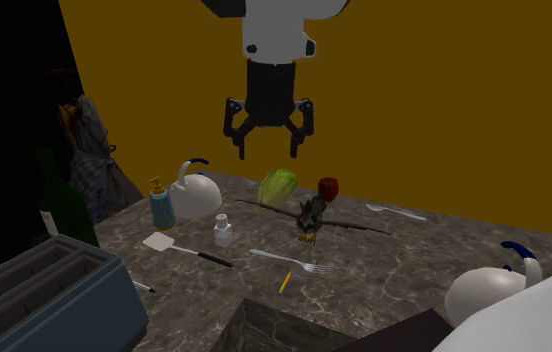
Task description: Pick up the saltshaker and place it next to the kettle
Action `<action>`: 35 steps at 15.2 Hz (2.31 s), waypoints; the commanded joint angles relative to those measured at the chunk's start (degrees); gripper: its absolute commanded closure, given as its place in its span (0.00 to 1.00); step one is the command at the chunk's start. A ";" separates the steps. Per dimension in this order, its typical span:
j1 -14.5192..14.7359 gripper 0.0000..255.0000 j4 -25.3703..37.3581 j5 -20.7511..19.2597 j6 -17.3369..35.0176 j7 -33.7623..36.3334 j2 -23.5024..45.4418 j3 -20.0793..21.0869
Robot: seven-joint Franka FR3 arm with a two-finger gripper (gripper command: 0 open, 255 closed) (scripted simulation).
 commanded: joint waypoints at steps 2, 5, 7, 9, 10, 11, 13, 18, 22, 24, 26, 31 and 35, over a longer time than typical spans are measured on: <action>-0.17 0.00 1.15 -0.66 5.94 1.77 6.77 1.31; -0.37 0.00 3.04 -1.87 10.76 3.87 13.28 2.51; -0.50 0.00 4.71 -3.02 13.64 5.46 17.75 3.20; -0.57 0.00 6.71 -4.45 16.23 7.19 22.29 3.76; -0.57 0.00 7.83 -5.27 17.40 8.11 24.58 3.97; -0.54 0.00 9.02 -6.14 18.50 9.06 26.87 4.13; -0.30 0.00 11.66 -7.99 20.43 10.99 31.47 4.24; 1.18 0.00 19.61 -12.53 23.81 15.52 42.93 3.42; 2.96 0.00 27.37 -15.23 25.12 18.28 52.03 2.07; 3.73 0.00 30.94 -16.00 25.32 19.12 55.78 1.47; 3.86 0.00 31.27 -16.29 26.27 19.30 57.07 1.21; 4.16 0.00 32.32 -16.98 28.53 19.76 60.38 0.58; 4.20 0.00 32.46 -17.06 28.78 19.81 60.77 0.50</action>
